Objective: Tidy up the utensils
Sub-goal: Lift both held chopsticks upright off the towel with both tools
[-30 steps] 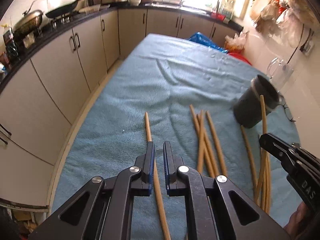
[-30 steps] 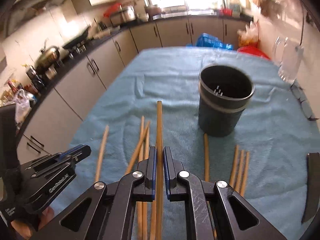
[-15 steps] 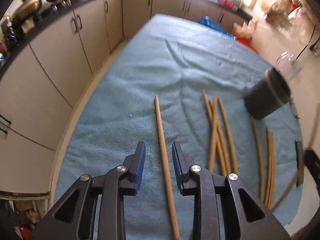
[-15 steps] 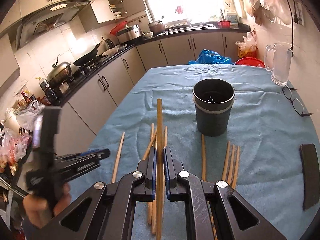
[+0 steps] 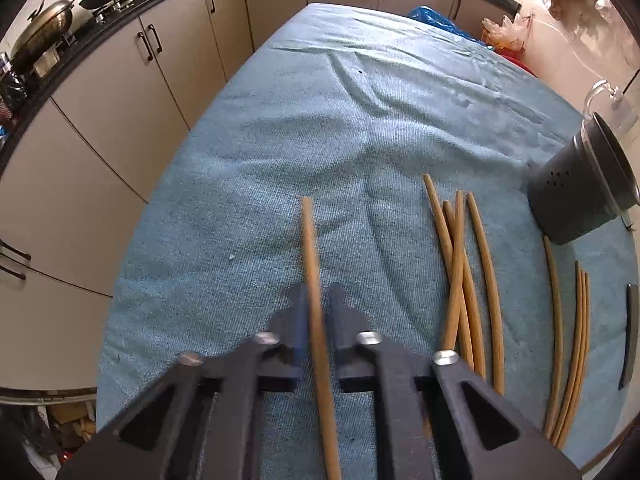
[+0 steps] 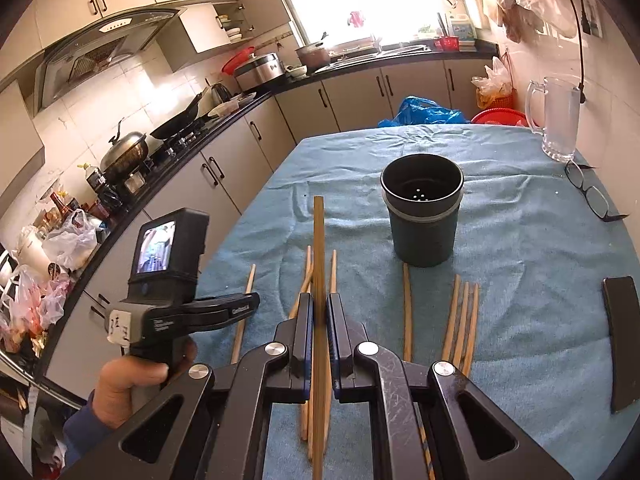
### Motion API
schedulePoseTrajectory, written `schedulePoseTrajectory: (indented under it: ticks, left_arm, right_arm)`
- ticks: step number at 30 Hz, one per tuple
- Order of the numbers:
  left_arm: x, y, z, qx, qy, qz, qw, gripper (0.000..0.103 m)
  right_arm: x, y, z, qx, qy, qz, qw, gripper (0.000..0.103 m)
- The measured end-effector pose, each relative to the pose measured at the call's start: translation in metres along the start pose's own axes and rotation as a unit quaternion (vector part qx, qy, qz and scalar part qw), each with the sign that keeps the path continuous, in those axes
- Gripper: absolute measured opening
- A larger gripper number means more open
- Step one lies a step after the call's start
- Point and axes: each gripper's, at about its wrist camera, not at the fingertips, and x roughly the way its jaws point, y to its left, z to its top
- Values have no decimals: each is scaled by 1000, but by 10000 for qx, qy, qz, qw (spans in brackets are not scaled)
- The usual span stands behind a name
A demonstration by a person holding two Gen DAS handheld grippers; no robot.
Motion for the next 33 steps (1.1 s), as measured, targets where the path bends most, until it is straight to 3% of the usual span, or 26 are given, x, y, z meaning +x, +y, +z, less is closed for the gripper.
schedulePoseTrajectory:
  ticks: [3,8,16,33]
  left_arm:
    - [-6,7,-5,-116,-56,-389,9992,6]
    - [-50,9,-19,-94,-667,-762,9948,6]
    - [-129,6,-41,8,-1570,-977,9828,6]
    - [-182,-7,-65,206,-1992,-1350,9704,6]
  right_arm:
    - [-3,-1,0,4,-29,28,10000,8]
    - [-9,-2,-1,31,-100,71,9999,8]
    - [-25,3,-1,-15,-306,101,9995,8]
    - [-50,-5,0,93,-585,110,9982,8]
